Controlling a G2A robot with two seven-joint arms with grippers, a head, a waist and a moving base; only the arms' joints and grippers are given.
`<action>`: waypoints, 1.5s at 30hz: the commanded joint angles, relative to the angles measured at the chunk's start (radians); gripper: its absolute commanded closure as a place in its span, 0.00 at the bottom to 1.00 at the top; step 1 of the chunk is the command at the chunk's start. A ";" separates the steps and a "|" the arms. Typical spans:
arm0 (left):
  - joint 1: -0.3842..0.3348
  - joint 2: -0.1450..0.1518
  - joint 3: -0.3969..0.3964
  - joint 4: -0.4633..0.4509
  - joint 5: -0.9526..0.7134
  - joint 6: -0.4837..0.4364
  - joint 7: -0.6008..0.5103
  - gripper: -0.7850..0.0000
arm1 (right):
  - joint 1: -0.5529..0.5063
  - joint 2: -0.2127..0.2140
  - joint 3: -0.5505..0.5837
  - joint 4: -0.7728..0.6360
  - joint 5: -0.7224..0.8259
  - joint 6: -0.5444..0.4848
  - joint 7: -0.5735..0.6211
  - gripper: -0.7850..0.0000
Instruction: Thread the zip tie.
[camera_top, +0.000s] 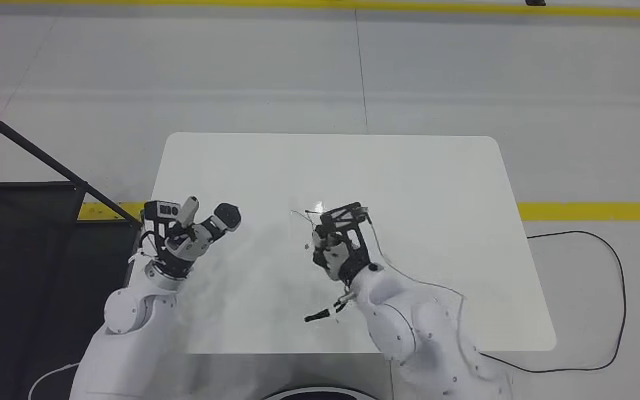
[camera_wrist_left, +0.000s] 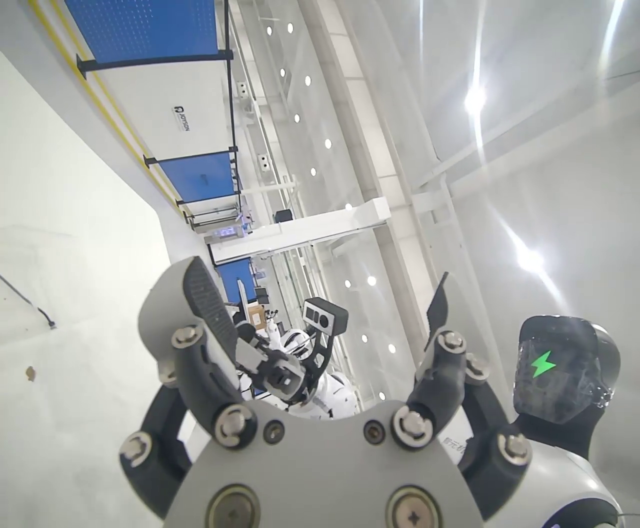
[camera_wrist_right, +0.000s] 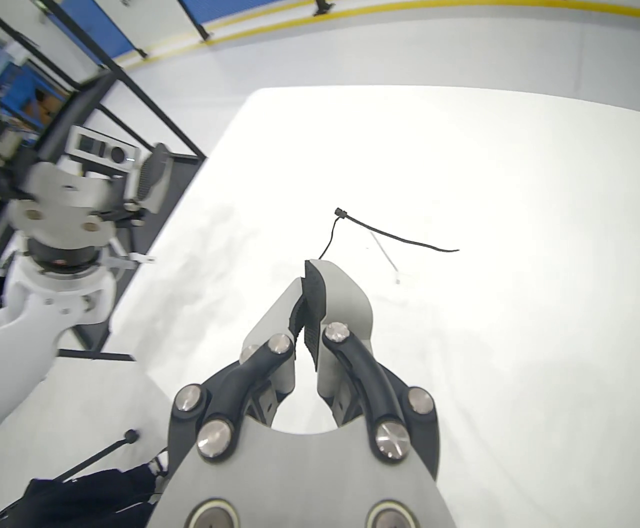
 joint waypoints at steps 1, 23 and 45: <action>0.001 0.001 -0.005 0.008 -0.007 -0.001 -0.009 0.00 | 0.047 -0.011 -0.036 0.040 -0.055 0.069 0.052 1.00; -0.016 -0.002 0.009 0.026 -0.004 -0.002 -0.027 0.00 | 0.325 -0.137 -0.245 0.399 -0.056 0.182 0.177 1.00; -0.019 -0.004 0.014 0.028 -0.002 -0.002 -0.029 0.00 | 0.294 -0.177 -0.225 0.398 -0.133 0.190 0.194 0.53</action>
